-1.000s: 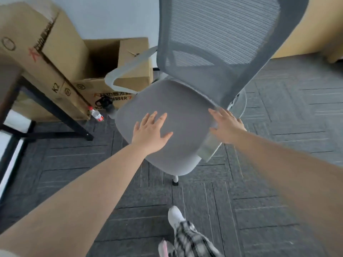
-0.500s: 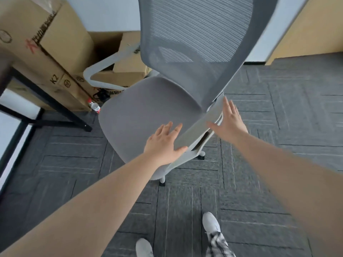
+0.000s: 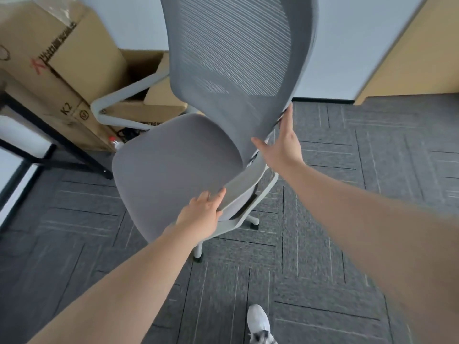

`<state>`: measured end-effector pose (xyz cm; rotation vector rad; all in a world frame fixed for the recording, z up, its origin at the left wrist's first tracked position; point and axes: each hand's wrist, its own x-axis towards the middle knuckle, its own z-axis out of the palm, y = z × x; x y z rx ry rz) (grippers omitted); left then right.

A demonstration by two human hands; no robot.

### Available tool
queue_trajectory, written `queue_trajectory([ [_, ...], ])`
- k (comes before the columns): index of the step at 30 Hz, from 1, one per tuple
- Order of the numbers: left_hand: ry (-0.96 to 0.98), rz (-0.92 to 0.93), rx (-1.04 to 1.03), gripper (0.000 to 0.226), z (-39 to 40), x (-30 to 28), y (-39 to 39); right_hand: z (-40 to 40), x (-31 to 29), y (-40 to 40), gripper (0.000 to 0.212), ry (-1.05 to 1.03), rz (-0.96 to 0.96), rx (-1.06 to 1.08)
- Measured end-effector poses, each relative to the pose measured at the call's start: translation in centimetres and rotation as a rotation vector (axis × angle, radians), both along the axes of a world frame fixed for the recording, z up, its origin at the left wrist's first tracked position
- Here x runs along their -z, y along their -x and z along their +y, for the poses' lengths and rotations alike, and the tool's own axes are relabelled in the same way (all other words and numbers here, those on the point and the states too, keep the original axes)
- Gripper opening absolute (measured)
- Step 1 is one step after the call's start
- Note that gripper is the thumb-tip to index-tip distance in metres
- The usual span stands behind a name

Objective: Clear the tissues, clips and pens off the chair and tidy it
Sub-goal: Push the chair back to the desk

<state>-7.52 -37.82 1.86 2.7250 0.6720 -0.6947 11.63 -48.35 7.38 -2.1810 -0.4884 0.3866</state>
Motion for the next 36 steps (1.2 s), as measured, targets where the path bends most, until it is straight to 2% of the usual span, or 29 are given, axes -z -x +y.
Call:
queue_trajectory([
  [7,0.000,-0.018,0.016,0.054,0.8,0.1,2.2,0.0,0.3,2.6,0.101,-0.020,0.027,0.020],
  [17,-0.062,-0.011,0.143,0.056,3.1,0.7,10.9,-0.9,0.5,12.6,0.100,-0.050,0.030,0.042],
  [27,-0.148,-0.013,0.254,0.058,11.5,1.1,26.3,0.5,0.0,31.1,0.106,0.035,0.036,-0.053],
  [31,-0.168,-0.022,0.299,0.058,14.9,1.4,33.1,2.5,0.6,39.3,0.107,-0.011,0.076,-0.026],
  [36,-0.242,0.022,0.324,0.058,17.3,1.6,41.2,4.6,0.7,46.8,0.096,-0.022,0.147,-0.003],
])
